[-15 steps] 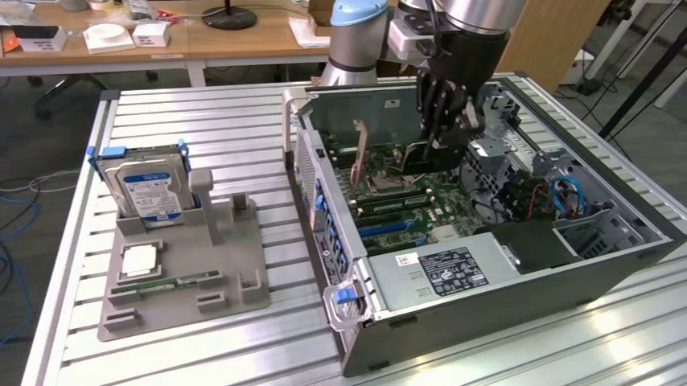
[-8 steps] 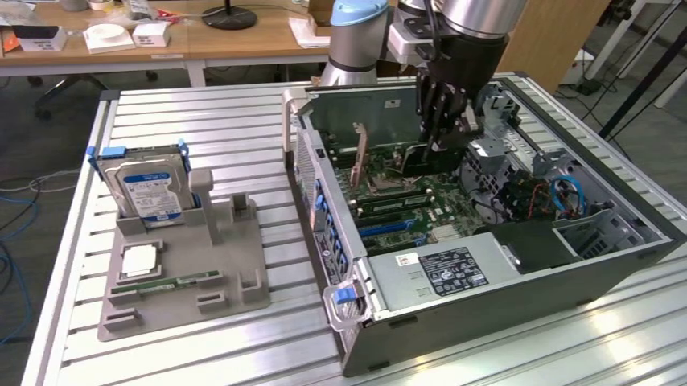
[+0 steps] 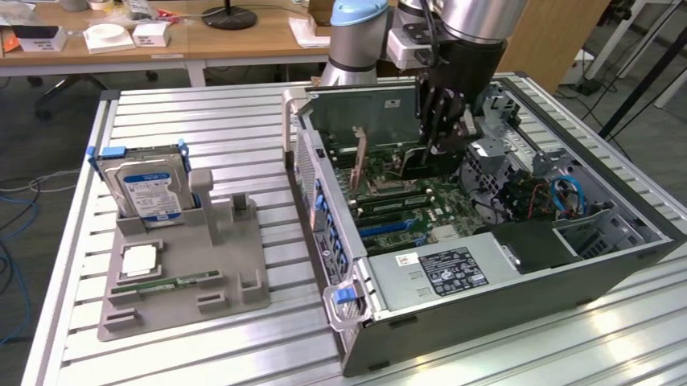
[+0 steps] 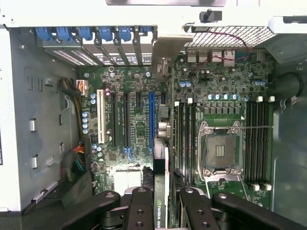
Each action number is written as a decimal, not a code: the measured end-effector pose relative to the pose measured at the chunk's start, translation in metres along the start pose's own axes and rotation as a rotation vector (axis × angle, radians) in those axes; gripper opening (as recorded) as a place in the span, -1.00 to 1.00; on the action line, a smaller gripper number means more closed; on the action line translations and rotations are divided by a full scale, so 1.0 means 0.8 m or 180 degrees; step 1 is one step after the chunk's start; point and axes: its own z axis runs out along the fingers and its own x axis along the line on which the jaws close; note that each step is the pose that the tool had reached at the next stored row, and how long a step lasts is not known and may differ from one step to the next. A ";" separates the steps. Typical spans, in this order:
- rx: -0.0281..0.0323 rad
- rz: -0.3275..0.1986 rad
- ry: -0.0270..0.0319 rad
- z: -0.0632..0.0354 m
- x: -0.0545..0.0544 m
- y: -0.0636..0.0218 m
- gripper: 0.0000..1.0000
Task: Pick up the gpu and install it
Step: 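Insert the gpu into the slot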
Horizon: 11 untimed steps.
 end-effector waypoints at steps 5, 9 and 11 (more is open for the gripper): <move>0.0000 0.0000 0.0000 0.005 0.001 0.000 -0.48; 0.0000 0.0001 0.0000 0.010 0.002 0.001 -0.48; 0.0000 0.0000 0.0000 0.013 0.002 0.001 -0.48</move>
